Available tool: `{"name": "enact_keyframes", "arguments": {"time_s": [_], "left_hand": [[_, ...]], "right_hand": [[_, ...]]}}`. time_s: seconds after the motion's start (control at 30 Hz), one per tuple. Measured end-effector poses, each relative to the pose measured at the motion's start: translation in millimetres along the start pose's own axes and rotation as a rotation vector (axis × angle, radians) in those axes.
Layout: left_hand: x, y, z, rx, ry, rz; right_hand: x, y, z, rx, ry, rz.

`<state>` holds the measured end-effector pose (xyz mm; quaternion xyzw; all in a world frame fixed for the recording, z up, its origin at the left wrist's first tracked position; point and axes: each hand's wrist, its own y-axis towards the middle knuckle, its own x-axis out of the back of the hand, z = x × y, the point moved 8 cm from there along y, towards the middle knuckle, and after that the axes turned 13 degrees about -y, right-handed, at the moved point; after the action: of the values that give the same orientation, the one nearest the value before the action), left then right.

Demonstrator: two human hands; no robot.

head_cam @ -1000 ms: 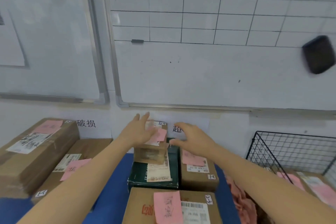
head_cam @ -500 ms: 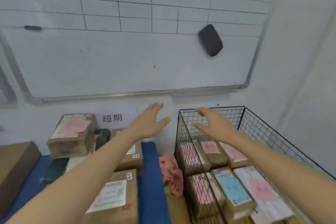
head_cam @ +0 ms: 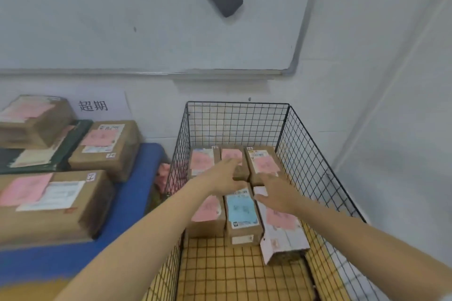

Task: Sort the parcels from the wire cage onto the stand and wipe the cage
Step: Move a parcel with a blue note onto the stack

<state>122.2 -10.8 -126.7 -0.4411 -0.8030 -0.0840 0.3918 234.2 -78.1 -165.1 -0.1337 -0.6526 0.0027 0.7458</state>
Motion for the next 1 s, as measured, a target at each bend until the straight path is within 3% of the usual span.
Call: {"name": "enact_keyframes", "arguments": {"time_s": [0.17,0.33,0.5,0.67,0.8,1.0], "left_hand": [[-58,6,35,0.238,0.044,0.084],[-104,5,51,0.304,0.07,0.158],[-120,7,78,0.436,0.005,0.092],[-124,10,90,0.451,0.014,0.03],[-133,12,90,0.461,-0.11,0.051],[-123,14,75,0.418,-0.215,-0.05]], "right_hand": [[-42,0,-6,0.042,0.033,0.078],[-82,9,-5,0.071,-0.057,0.138],[-88,25,-11,0.065,-0.12,0.112],[-93,29,-7,0.065,-0.111,0.1],[-92,31,-3,0.06,-0.084,0.086],[-90,32,-2,0.035,0.008,0.078]]}}
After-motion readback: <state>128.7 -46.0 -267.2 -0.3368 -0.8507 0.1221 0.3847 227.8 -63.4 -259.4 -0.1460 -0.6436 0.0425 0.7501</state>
